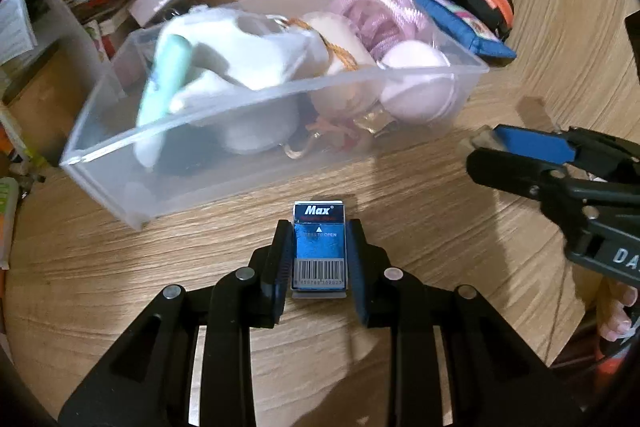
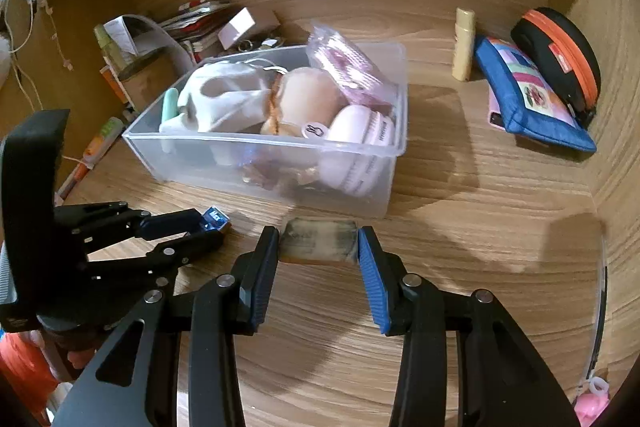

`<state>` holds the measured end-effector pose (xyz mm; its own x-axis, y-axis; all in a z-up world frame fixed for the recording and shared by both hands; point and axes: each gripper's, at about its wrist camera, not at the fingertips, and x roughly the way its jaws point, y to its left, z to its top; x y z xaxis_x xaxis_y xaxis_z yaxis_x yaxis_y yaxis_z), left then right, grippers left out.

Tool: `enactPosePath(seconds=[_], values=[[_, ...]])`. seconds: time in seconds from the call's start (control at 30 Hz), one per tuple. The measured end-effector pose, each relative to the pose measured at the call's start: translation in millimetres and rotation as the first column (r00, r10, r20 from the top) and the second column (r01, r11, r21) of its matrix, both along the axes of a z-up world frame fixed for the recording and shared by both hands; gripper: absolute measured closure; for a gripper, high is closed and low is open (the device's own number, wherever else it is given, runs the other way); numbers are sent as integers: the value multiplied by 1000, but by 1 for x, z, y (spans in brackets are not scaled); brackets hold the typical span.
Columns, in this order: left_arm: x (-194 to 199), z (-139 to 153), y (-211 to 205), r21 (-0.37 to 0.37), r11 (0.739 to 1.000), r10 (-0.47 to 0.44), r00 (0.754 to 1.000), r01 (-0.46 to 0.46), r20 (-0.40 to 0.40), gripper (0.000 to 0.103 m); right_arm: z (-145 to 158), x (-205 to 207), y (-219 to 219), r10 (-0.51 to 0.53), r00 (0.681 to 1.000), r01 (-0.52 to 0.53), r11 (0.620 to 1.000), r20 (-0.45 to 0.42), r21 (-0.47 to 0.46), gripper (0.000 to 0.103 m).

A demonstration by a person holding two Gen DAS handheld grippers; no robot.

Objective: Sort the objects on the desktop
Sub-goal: 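Carry the beige block and Max box into the box and release both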

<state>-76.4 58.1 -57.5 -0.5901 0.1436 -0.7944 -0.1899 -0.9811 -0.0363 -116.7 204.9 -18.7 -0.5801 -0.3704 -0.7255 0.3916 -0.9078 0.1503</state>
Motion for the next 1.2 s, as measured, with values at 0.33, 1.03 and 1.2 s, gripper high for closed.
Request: enactPosePath(seconds=[0.33,1.03,1.2], values=[[12,35,-22,59,997,60,992,-53,-109,77,13,7,-18,28,999,-28,1000,-37,3,66],[-10,69,-83,119,980,184,959,-161,-216,76,37,-35,-44,32,995,-33,999,-95,-10,66],[-24,58,-90,140,975,198,963,-173,-186,77,30,-55,-53,28,996,-28,1000,-81,-8,66]])
